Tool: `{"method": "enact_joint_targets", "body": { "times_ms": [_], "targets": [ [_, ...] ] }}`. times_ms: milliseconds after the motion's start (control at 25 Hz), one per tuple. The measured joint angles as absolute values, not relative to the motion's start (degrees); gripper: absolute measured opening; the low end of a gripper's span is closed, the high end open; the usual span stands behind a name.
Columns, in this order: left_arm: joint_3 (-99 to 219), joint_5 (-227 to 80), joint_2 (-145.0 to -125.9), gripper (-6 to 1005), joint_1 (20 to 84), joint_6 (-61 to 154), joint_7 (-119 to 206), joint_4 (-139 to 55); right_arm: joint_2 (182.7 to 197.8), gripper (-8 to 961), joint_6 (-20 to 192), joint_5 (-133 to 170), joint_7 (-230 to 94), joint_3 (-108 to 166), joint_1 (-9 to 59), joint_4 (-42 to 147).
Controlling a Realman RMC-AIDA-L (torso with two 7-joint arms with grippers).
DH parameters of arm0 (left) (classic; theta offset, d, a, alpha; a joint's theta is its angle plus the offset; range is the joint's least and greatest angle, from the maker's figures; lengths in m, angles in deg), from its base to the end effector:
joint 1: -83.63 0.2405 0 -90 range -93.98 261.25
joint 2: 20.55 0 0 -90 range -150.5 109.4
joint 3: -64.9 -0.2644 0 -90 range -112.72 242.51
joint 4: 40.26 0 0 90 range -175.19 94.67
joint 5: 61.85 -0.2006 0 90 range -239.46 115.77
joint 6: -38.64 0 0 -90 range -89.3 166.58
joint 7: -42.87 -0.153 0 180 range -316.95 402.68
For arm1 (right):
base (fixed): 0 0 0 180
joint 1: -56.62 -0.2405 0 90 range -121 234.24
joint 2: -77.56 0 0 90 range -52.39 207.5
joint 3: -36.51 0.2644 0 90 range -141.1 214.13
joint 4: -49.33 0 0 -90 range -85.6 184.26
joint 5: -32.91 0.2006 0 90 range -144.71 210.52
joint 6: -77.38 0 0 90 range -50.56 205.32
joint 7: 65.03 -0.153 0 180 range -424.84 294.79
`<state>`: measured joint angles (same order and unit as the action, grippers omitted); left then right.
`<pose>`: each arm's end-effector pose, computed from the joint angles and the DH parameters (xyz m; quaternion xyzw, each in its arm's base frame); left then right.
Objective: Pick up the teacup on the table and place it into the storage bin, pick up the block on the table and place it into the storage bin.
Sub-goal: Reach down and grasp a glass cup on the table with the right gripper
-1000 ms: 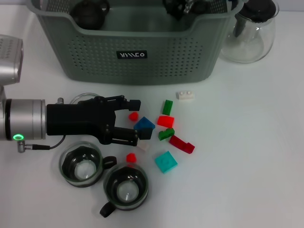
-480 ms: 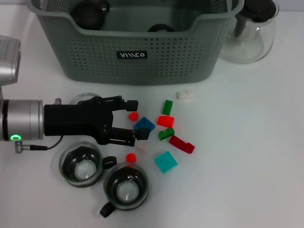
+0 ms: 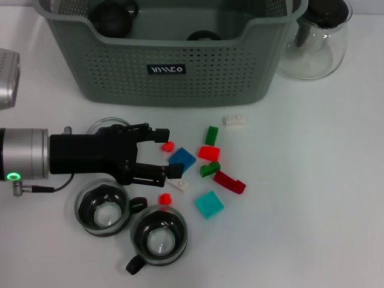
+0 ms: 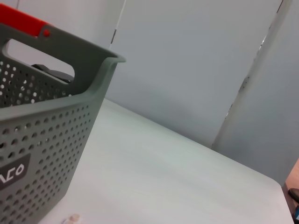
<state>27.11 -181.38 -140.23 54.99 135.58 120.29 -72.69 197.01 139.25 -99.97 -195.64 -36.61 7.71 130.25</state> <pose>-0.2659 0.2883 -0.0331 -0.9364 -0.2382 -0.2547 0.0386 0.0158 0.4328 0.0268 -0.9400 0.0520 0.1197 0.3152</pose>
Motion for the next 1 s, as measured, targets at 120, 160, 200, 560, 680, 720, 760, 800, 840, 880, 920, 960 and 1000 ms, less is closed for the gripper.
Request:
{"method": "enact_joint_targets", "body": {
  "times_ms": [120, 160, 200, 560, 680, 720, 760, 800, 840, 880, 920, 960, 1000],
  "targets": [
    [27.1, -181.37, -139.9, 934, 55.31, 135.73, 120.19, -72.7, 196.99, 703, 146.04, -94.91, -192.94, -34.09, 10.39, 133.2],
    [27.11, -181.38, -139.81, 934, 55.37, 135.73, 120.18, -72.69, 196.92, 703, 149.73, -92.78, -191.52, -32.41, 11.45, 133.71],
    [27.1, -181.37, -139.73, 934, 55.41, 135.74, 120.16, -72.69, 196.91, 702, 152.49, -91.32, -190.51, -31.32, 12.01, 133.91],
    [27.11, -181.37, -138.65, 935, 55.58, 135.71, 120.06, -72.97, 196.89, 701, 180.6, -82.27, -177.7, -21.9, 17.53, 133.63],
    [27.19, -181.38, -138.32, 935, 55.47, 135.35, 119.9, -73.25, 196.95, 701, 187.44, -82.09, -176.16, -21.76, 17.85, 132.66],
    [27.19, -181.38, -138.11, 935, 55.43, 135.26, 119.81, -73.29, 196.98, 695, 188.87, -82.11, -175.67, -22.09, 17.86, 132.15],
    [27.19, -181.38, -137.83, 935, 55.4, 135.26, 119.63, -73.32, 196.97, 688, 189.99, -82.16, -175.2, -22.71, 17.88, 131.59],
    [27.19, -181.38, -137.64, 935, 55.4, 135.28, 119.47, -73.32, 196.88, 688, 190.43, -82.26, -174.82, -23.61, 17.94, 131.2],
    [27.21, -181.38, -137.41, 935, 55.46, 135.41, 119.24, -73.33, 196.7, 688, 190.69, -82.38, -174.49, -24.75, 18.04, 130.8],
    [27.23, -181.38, -137.27, 935, 55.52, 135.53, 119.07, -73.35, 196.48, 688, 190.63, -82.53, -174.25, -25.75, 18.11, 130.33],
    [27.4, -181.38, -137.22, 935, 55.55, 135.58, 119.03, -73.4, 196.32, 689, 190.64, -82.72, -174.05, -26.06, 18.06, 129.77],
    [27.67, -181.38, -137.18, 934, 55.6, 135.6, 119.01, -73.47, 196.17, 689, 190.63, -82.9, -173.84, -26.22, 17.92, 129.13],
    [27.84, -181.38, -137.15, 934, 55.63, 135.61, 119.01, -73.54, 195.91, 689, 190.61, -83.09, -173.38, -25.74, 17.68, 128.09]
  ]
}}
